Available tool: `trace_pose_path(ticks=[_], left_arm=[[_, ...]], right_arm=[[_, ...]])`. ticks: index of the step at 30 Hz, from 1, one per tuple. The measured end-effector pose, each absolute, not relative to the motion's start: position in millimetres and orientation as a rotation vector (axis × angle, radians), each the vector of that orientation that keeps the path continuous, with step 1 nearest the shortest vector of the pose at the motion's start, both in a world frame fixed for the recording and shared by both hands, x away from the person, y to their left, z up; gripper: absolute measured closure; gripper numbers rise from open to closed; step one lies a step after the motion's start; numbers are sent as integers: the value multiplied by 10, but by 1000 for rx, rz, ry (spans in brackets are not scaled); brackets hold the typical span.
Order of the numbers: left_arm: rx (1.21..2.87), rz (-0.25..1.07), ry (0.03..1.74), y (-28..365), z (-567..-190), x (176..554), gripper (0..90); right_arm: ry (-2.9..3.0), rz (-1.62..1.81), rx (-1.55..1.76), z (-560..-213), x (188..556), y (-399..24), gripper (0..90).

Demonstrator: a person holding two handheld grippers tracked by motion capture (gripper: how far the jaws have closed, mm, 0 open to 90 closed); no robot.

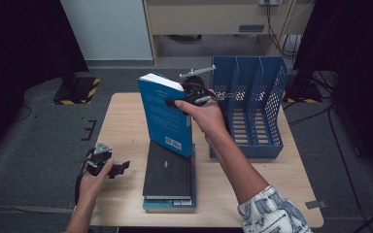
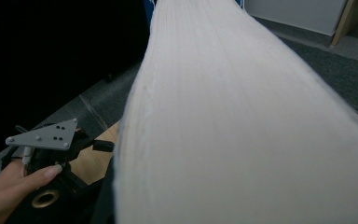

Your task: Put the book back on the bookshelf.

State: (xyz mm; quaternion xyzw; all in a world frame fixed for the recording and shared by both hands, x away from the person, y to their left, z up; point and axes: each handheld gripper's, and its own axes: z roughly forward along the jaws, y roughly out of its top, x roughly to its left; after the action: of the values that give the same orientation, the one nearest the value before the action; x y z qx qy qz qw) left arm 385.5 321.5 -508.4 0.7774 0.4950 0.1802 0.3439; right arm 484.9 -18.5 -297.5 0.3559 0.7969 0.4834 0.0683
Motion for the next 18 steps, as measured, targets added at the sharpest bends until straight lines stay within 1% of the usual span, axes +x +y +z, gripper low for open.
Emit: trace_pose_path(ticks=[5, 18], left_arm=[[2032, 461, 1286, 3196, -5098, 3855, 91], [2044, 447, 1291, 3194, -5118, 3851, 91]], right_arm=[[2397, 1441, 1078, -2950, 4849, -190, 612], [2345, 1553, 1189, -2923, 4916, -373, 611]])
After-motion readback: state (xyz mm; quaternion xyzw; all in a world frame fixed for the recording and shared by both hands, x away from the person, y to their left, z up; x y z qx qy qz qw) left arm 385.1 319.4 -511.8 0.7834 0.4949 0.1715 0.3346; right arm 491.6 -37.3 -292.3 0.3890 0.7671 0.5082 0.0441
